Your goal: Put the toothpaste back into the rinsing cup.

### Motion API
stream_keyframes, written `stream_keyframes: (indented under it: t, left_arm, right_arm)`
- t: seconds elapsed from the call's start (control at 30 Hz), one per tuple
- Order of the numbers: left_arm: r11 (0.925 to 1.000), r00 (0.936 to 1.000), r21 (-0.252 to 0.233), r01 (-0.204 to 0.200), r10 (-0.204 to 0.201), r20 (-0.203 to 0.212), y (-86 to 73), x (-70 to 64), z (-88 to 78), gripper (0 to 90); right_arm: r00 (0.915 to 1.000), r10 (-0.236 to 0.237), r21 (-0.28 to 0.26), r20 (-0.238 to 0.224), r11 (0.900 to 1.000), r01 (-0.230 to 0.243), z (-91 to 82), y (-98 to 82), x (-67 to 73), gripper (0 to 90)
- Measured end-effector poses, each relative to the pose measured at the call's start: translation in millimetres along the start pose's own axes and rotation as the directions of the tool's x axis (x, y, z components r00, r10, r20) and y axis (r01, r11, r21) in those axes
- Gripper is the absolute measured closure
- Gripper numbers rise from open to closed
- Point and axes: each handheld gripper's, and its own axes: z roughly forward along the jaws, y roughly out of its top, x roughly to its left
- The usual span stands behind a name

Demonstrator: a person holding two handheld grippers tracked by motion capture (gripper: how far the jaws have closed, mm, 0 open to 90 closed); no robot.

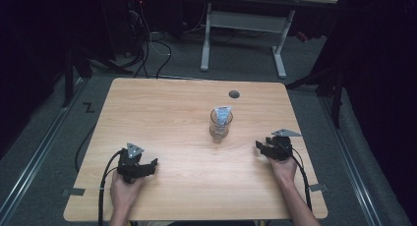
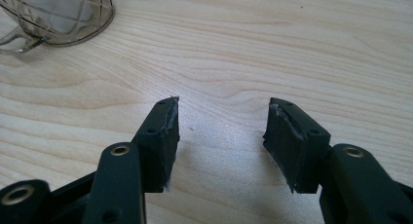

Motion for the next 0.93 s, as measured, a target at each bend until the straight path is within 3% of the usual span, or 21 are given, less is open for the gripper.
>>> stream_keyframes:
  t: [0.33, 0.93]
  left_arm:
    - [1.0, 1.0, 0.0, 0.0, 0.0, 0.0, 0.0, 0.0, 0.0, 21.4]
    - [1.0, 1.0, 0.001, 0.0, 0.0, 0.001, 0.0, 0.1, -0.2, 21.4]
  right_arm:
    - [0.9966, -0.073, 0.022, 0.037, 0.997, 0.072, 4.5, -0.7, 6.2, 45.5]
    - [0.9964, -0.077, 0.023, 0.035, 0.997, 0.077, 4.5, -0.8, 6.3, 44.8]
